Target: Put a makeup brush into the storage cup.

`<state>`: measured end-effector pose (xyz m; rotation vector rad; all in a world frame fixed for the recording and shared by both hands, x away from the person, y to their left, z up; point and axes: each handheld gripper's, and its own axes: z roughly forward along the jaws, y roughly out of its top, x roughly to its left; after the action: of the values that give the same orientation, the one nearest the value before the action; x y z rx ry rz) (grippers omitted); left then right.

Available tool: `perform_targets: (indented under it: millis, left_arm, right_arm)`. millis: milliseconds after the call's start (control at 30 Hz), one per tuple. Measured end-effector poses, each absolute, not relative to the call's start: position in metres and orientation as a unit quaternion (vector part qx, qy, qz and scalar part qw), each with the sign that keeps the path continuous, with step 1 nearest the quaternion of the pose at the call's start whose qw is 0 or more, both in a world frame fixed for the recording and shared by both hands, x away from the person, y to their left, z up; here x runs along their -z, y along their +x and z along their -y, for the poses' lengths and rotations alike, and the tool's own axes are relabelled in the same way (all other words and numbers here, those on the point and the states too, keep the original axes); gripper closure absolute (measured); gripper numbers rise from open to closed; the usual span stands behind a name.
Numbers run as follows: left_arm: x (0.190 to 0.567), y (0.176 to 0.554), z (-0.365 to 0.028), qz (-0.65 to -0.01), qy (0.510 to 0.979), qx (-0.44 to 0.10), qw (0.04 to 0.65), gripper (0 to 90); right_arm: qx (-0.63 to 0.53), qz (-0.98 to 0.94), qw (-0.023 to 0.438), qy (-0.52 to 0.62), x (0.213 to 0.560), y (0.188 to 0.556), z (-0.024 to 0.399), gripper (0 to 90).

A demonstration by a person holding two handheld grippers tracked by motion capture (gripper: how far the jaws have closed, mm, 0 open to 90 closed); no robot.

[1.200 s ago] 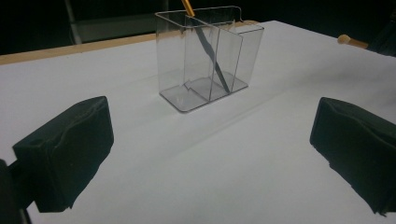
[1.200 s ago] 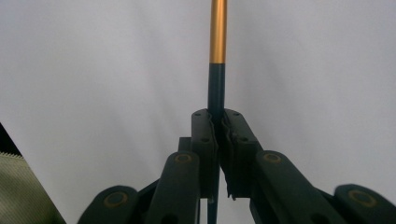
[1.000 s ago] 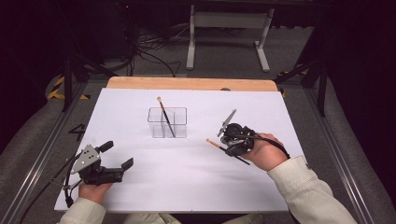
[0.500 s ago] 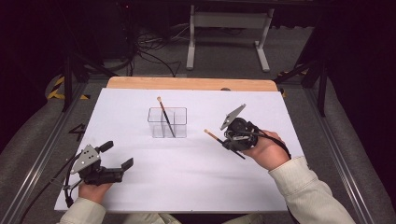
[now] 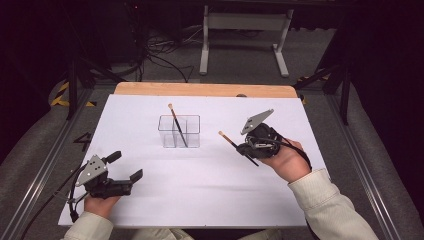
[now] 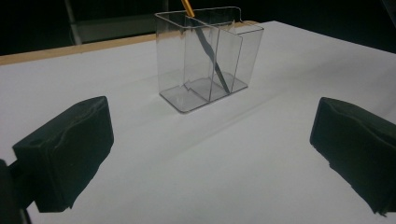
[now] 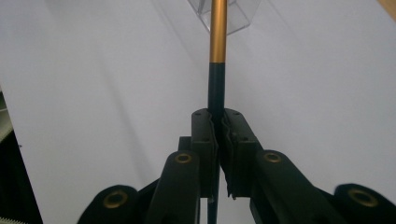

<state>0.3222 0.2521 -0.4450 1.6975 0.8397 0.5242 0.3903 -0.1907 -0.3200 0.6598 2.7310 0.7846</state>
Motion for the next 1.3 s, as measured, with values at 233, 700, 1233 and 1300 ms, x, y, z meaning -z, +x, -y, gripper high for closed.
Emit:
perform_targets:
  millis: [233,700,1233,1300]
  left_arm:
    - [0.445,0.322,-0.252,-0.355,0.718,-0.222,0.556,0.3]
    - [0.445,0.322,-0.252,-0.355,0.718,-0.221,0.556,0.3]
    - [0.445,0.322,-0.253,-0.355,0.718,-0.223,0.556,0.3]
    - [0.445,0.322,-0.252,-0.355,0.717,-0.223,0.557,0.3]
  right_arm:
    - [-0.319,-0.914,0.124,0.217,0.317,0.388,0.194,84.5]
    - [-0.411,-0.874,0.147,0.212,0.315,0.384,0.202,84.5]
    - [-0.501,-0.823,0.16,0.214,0.321,0.383,0.212,84.5]
    - [-0.511,-0.817,0.161,0.213,0.322,0.383,0.213,84.5]
